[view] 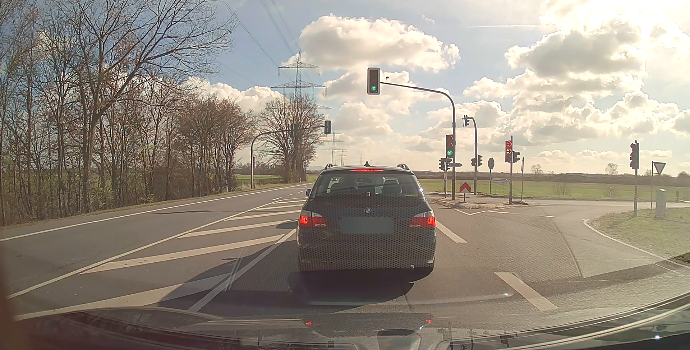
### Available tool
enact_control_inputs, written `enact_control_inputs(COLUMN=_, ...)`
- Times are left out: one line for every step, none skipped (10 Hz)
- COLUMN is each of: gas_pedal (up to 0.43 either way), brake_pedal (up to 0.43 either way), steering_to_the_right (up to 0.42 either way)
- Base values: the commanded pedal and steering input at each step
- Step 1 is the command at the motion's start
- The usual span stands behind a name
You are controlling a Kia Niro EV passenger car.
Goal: Follow the waypoints while adhering to traffic rules and regulations
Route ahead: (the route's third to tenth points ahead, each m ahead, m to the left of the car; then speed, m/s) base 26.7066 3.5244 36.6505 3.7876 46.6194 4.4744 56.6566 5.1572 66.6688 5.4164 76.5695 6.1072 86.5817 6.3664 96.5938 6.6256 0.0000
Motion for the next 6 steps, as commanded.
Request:
enact_control_inputs(gas_pedal=0.000, brake_pedal=0.335, steering_to_the_right=-0.004)
enact_control_inputs(gas_pedal=0.000, brake_pedal=0.311, steering_to_the_right=-0.004)
enact_control_inputs(gas_pedal=0.000, brake_pedal=0.274, steering_to_the_right=-0.004)
enact_control_inputs(gas_pedal=0.000, brake_pedal=0.220, steering_to_the_right=-0.004)
enact_control_inputs(gas_pedal=0.000, brake_pedal=0.171, steering_to_the_right=-0.004)
enact_control_inputs(gas_pedal=0.000, brake_pedal=0.140, steering_to_the_right=-0.004)
